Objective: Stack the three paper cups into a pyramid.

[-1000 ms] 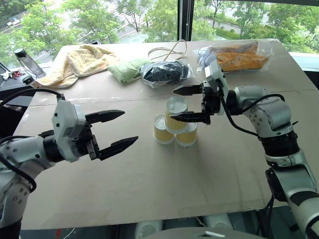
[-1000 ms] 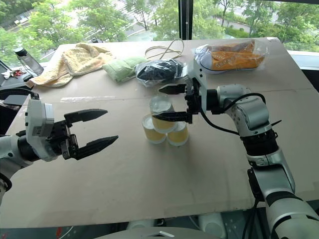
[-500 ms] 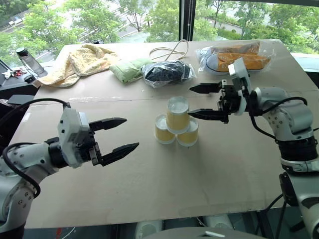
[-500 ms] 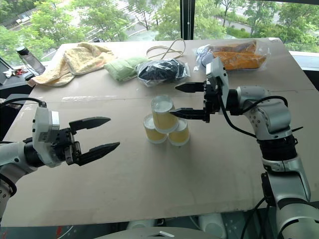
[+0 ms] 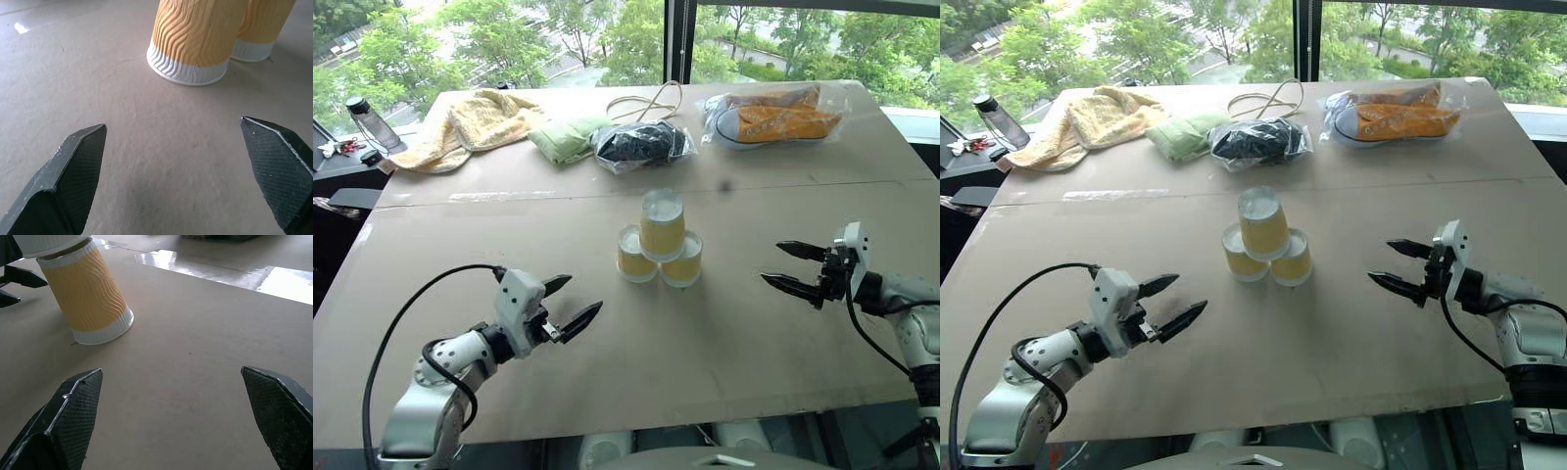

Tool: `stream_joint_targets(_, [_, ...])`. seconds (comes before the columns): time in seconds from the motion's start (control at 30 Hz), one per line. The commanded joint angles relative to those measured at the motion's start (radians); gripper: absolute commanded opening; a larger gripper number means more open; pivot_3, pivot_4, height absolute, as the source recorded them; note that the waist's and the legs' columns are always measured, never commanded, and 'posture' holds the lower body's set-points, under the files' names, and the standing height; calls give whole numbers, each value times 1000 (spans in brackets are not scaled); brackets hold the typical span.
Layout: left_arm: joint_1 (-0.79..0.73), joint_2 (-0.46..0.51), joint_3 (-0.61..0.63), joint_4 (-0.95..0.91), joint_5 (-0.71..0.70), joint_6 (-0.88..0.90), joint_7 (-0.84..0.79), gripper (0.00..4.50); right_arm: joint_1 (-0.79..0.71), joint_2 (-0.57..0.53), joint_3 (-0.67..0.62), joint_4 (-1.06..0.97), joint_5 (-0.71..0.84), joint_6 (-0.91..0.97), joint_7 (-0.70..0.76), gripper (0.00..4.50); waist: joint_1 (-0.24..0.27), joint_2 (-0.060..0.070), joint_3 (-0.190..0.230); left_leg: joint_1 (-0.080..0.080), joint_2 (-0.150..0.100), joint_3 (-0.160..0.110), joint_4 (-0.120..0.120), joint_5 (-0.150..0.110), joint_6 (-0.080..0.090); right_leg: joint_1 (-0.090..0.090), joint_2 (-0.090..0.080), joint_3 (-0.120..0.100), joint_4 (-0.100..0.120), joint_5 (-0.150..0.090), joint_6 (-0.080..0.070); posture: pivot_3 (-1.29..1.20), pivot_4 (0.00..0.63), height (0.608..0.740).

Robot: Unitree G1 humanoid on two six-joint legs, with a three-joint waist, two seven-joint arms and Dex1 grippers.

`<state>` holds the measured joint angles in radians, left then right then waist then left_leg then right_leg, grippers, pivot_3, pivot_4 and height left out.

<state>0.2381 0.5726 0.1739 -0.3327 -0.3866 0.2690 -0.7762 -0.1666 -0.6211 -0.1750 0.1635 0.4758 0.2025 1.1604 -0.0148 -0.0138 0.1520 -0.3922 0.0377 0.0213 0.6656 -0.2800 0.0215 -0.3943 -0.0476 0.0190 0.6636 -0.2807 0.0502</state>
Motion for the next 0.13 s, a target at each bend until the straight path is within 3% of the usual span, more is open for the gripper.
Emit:
stream_joint_targets(0.03, [-13,-5,-6,31,36,-79,-1,4500,19,1,-42,-2,-11,-80,-19,4470,0,0,0,1,0,0,0,0,0,1,0,0,0,0,0,0,150,740])
stream_joint_targets(0.13, [-25,-5,-12,81,49,-137,-25,4500,57,-6,-37,6,-34,-125,-27,4470,2,0,0,2,0,0,0,0,0,3,0,0,-1,0,0,0,150,740])
